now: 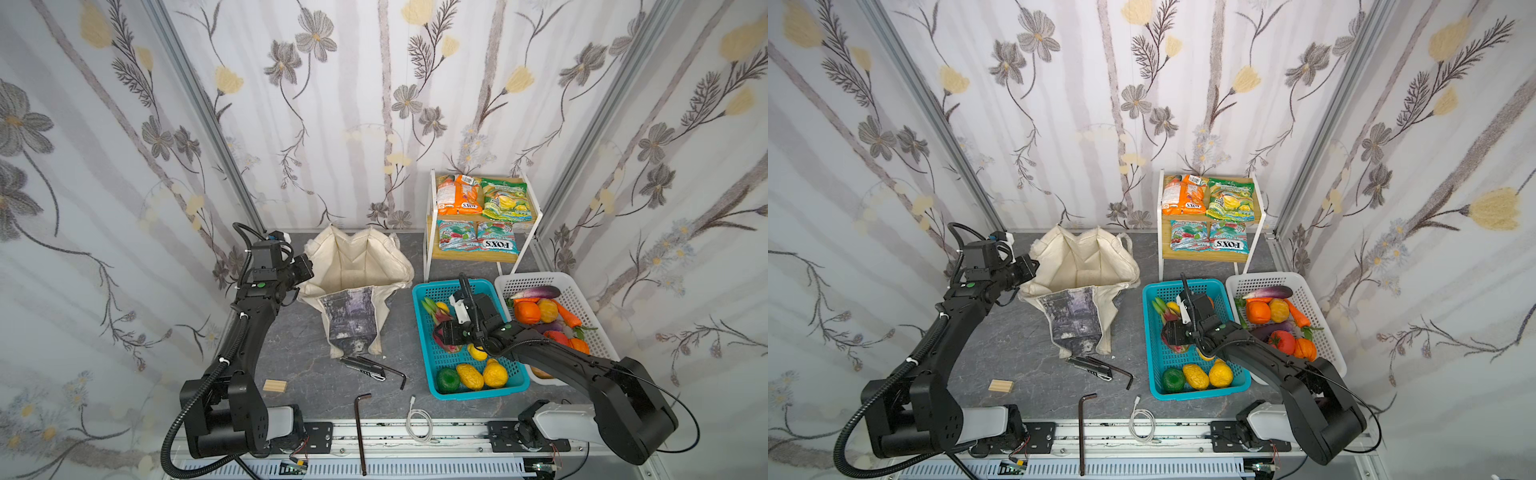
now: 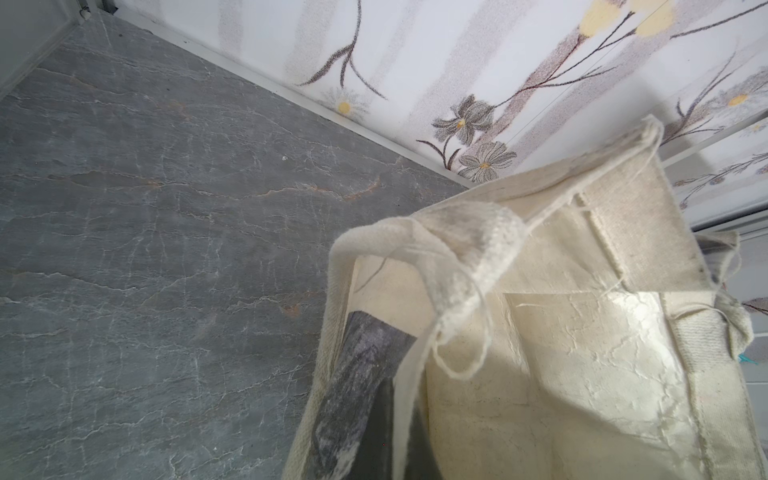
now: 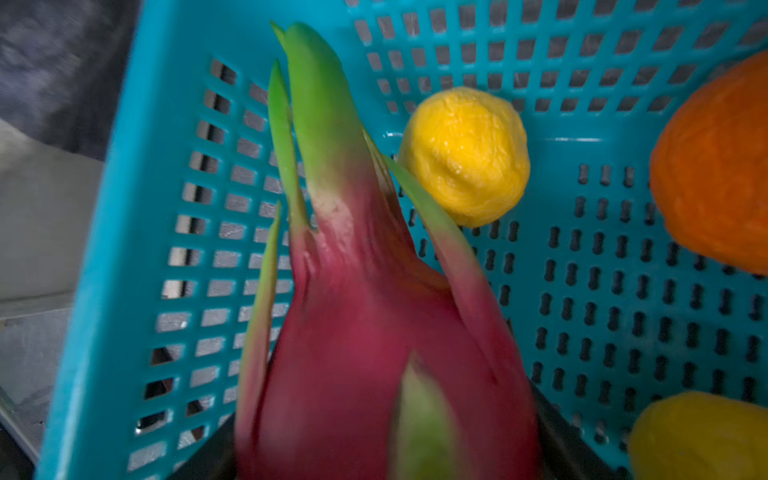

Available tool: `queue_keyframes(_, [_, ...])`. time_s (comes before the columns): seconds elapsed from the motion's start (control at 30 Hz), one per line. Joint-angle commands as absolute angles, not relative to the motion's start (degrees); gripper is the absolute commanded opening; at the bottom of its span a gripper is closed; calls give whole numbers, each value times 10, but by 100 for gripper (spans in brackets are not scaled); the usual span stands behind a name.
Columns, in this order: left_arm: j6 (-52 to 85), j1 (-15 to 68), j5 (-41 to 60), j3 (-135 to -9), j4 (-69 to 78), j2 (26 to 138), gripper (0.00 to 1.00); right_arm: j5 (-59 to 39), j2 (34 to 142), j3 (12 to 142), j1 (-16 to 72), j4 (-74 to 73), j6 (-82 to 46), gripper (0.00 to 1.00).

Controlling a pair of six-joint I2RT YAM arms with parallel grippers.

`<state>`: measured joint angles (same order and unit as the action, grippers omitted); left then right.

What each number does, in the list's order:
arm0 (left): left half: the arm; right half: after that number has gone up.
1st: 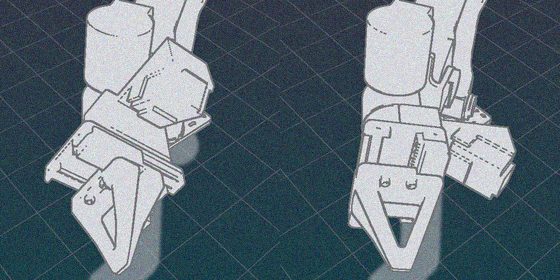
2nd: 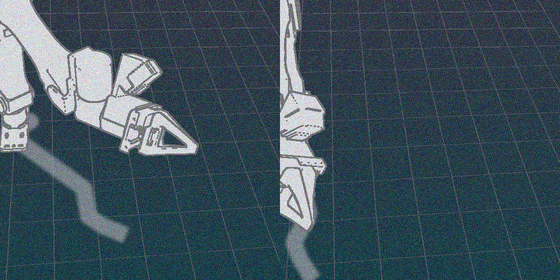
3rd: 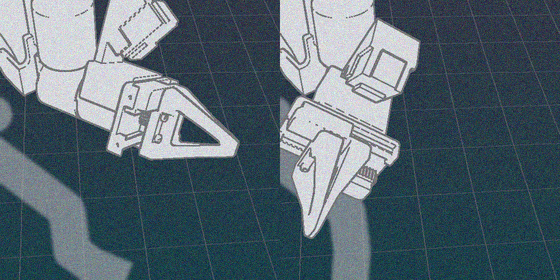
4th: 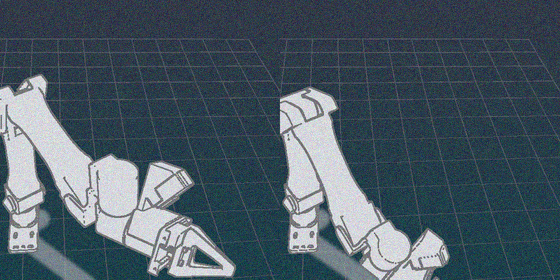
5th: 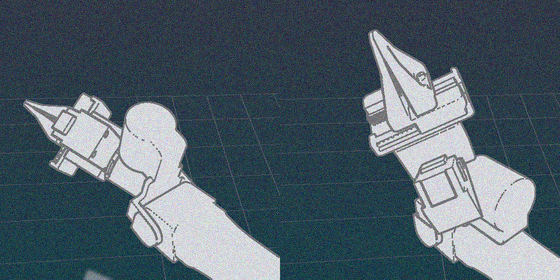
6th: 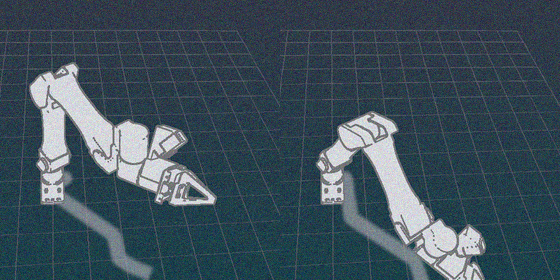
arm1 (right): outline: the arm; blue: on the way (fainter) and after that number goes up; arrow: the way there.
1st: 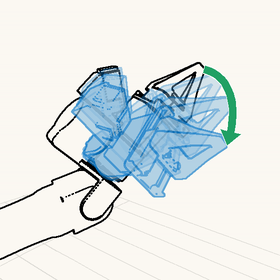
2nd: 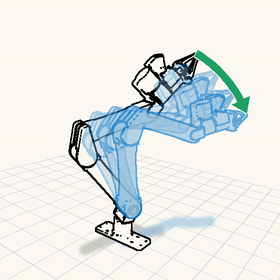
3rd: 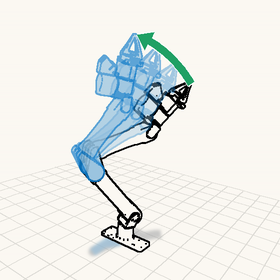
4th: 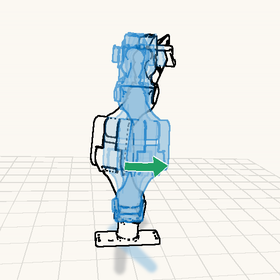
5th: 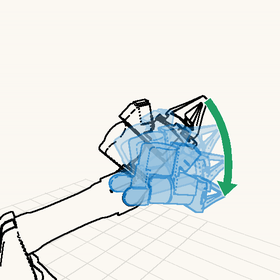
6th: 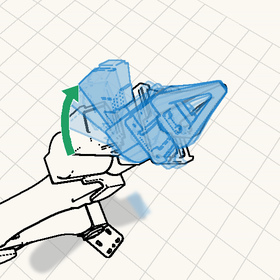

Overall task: Place the food into the grocery bag and tie it
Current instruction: 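Release the handle with the right gripper and grasp the pink dragon fruit, then carry the dragon fruit with the right gripper into the bag and release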

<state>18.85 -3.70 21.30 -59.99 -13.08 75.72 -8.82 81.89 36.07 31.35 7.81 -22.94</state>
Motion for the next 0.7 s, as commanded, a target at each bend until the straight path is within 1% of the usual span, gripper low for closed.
queue_keyframes(0.0, [190, -36, 222, -598, -123, 753, 0, -73, 783, 364, 307, 76, -238, 66])
queue_keyframes(0.2, [192, -36, 225, -599, -123, 753, 0, -56, 700, 417, 303, 119, -235, 64])
queue_keyframes(0.33, [192, -35, 227, -598, -122, 753, 0, -47, 695, 512, 314, 138, -211, 64])
queue_keyframes(0.53, [195, -36, 237, -599, -119, 757, 0, -52, 789, 691, 355, 150, -176, 64])
queue_keyframes(0.67, [197, -35, 247, -598, -116, 758, 0, -39, 897, 840, 403, 166, -144, 64])
